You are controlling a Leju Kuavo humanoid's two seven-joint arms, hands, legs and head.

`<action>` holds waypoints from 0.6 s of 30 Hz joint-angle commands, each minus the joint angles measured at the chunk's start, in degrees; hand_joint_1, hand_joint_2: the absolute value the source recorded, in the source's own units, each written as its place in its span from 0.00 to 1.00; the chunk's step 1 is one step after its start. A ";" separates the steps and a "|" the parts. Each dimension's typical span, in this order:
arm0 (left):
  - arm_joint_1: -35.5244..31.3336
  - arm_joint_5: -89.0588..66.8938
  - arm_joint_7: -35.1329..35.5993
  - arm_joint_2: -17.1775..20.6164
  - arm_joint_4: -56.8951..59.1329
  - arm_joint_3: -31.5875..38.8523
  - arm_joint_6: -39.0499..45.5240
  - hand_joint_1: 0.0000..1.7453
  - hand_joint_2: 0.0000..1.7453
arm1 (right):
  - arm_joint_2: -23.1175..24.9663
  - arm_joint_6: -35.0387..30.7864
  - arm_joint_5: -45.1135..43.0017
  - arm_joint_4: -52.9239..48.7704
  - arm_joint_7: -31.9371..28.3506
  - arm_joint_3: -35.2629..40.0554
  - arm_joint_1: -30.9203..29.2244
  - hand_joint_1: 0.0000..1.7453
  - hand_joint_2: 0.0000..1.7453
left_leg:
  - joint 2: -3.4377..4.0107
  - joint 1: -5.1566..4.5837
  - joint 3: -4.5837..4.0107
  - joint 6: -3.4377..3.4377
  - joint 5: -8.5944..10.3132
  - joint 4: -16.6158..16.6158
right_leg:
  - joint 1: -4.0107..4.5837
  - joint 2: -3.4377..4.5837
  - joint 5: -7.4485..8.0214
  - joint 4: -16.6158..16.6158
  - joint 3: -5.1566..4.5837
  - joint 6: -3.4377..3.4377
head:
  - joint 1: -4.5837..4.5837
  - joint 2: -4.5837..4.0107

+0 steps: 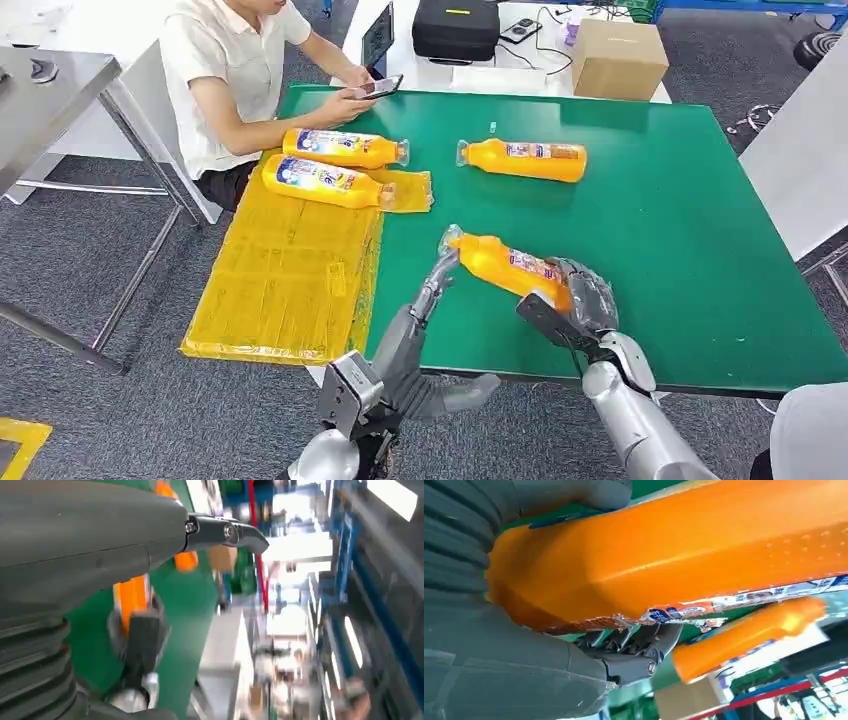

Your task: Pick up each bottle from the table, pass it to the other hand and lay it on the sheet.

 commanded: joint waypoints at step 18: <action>11.04 -2.07 -5.51 2.75 -1.08 8.93 5.25 0.00 1.00 | 4.42 -4.51 -8.92 -28.28 -0.33 -0.90 14.44 0.77 1.00 | 0.10 0.07 -0.36 -0.10 -0.10 -0.06 | 0.06 0.07 -0.05 -0.08 -0.31 -0.13 | 0.02 0.00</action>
